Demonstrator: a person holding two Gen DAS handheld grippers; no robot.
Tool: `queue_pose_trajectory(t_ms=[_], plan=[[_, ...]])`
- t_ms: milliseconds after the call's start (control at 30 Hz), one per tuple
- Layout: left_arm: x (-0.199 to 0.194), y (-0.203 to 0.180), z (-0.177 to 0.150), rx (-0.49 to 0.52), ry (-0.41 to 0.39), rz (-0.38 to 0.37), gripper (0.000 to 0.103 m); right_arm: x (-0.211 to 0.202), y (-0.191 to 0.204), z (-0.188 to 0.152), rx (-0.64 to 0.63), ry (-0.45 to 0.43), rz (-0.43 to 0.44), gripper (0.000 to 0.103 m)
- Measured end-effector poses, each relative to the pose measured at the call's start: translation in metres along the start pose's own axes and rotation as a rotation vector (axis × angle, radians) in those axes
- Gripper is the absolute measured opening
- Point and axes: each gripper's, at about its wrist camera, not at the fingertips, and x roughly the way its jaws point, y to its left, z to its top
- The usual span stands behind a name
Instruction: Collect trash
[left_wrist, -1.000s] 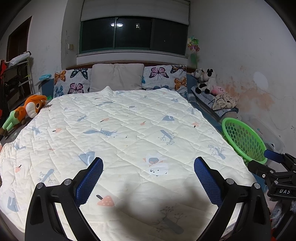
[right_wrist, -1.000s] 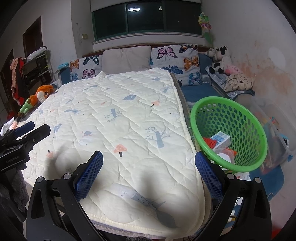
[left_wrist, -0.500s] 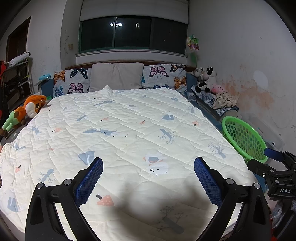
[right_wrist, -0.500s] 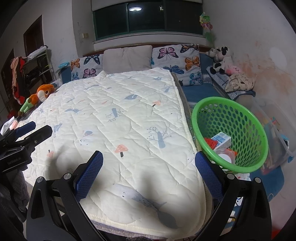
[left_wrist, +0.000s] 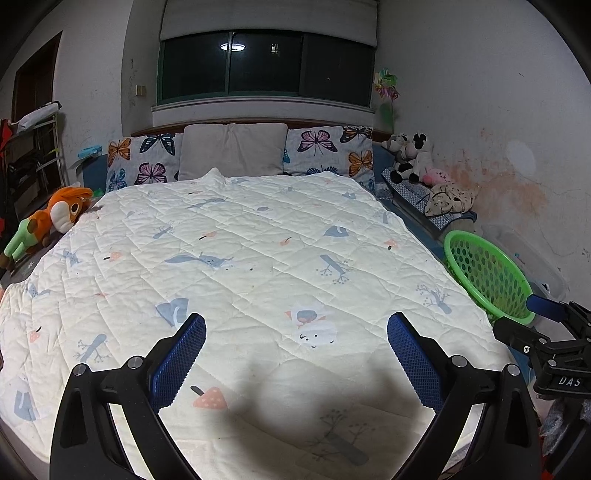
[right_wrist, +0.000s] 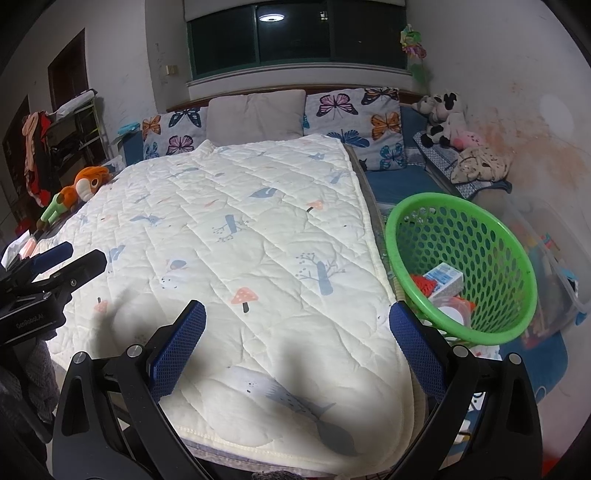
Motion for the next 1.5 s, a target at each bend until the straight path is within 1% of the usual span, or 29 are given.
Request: queue_pose_trajectory(t_ms=[1067, 1500], plan=[[0.004, 0.0013, -0.0046, -0.001, 0.009, 0.001, 0.095, 0.0048, 0.0, -0.0035, 0.002, 0.007, 0.002, 0.099], [0.0016, 0.0022, -0.0026, -0.017, 0.008, 0.018, 0.095, 0.0049, 0.0007, -0.0039, -0.003, 0.007, 0.01, 0.099]])
